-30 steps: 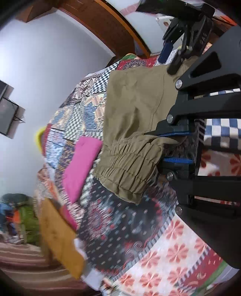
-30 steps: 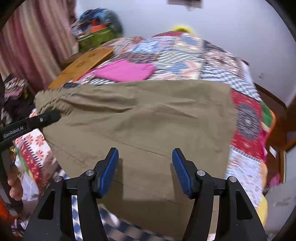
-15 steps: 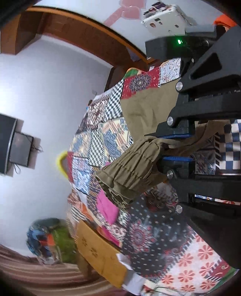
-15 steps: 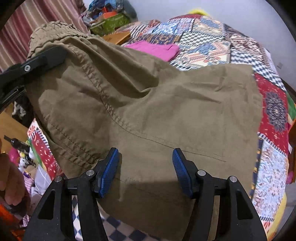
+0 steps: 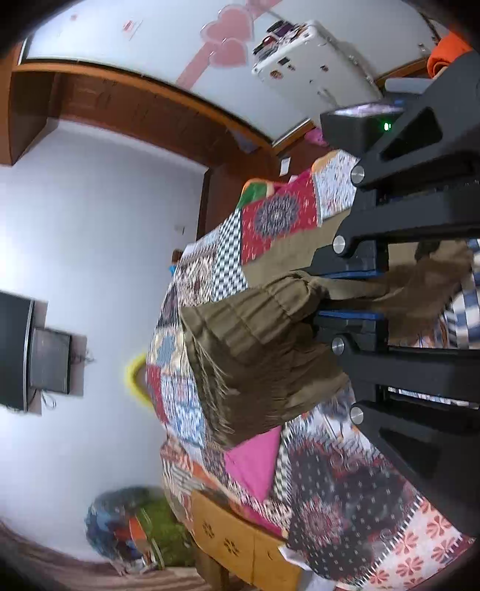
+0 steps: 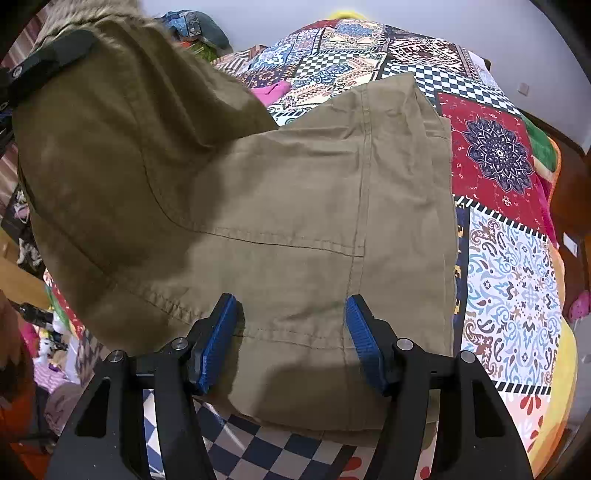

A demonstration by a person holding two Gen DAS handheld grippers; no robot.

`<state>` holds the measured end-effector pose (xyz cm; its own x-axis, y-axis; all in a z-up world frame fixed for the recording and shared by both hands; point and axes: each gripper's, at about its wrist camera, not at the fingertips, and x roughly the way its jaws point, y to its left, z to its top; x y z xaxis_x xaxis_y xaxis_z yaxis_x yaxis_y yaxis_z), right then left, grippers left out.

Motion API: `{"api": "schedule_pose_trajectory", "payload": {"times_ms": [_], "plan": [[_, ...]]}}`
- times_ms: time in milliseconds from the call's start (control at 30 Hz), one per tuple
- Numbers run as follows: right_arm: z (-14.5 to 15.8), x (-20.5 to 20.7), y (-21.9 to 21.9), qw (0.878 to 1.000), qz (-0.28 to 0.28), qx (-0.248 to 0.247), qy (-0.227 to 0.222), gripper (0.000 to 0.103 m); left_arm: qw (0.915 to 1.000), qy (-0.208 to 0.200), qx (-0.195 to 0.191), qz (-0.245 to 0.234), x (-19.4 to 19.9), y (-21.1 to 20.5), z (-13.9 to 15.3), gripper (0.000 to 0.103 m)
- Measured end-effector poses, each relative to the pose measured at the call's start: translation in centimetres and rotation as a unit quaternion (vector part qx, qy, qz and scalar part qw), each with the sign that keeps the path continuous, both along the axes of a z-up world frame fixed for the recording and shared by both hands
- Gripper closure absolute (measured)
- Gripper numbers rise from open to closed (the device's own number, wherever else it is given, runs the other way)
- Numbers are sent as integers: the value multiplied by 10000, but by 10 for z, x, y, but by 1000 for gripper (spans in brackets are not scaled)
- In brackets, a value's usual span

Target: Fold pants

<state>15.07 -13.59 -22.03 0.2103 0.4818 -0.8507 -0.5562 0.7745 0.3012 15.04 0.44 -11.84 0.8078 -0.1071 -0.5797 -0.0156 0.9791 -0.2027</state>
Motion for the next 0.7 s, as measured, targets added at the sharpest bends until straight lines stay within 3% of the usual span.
{"api": "schedule_pose_trajectory", "payload": {"times_ms": [133, 267, 367, 567, 700], "plan": [[8, -6, -13, 10000, -56, 56, -55, 47, 9997, 36, -54, -241, 10, -18, 2, 93], [33, -15, -46, 9976, -402, 47, -562, 47, 9993, 83, -45, -374, 16, -30, 1, 93], [38, -16, -71, 9952, -698, -73, -688, 47, 9987, 114, -52, -488, 19, -38, 0, 93], [-10, -15, -67, 9971, -632, -407, -111, 47, 9973, 183, -65, -710, 26, -55, -2, 93], [-9, -13, -73, 9972, -743, -126, -14, 49, 9965, 270, -54, -788, 35, -66, -5, 93]]}}
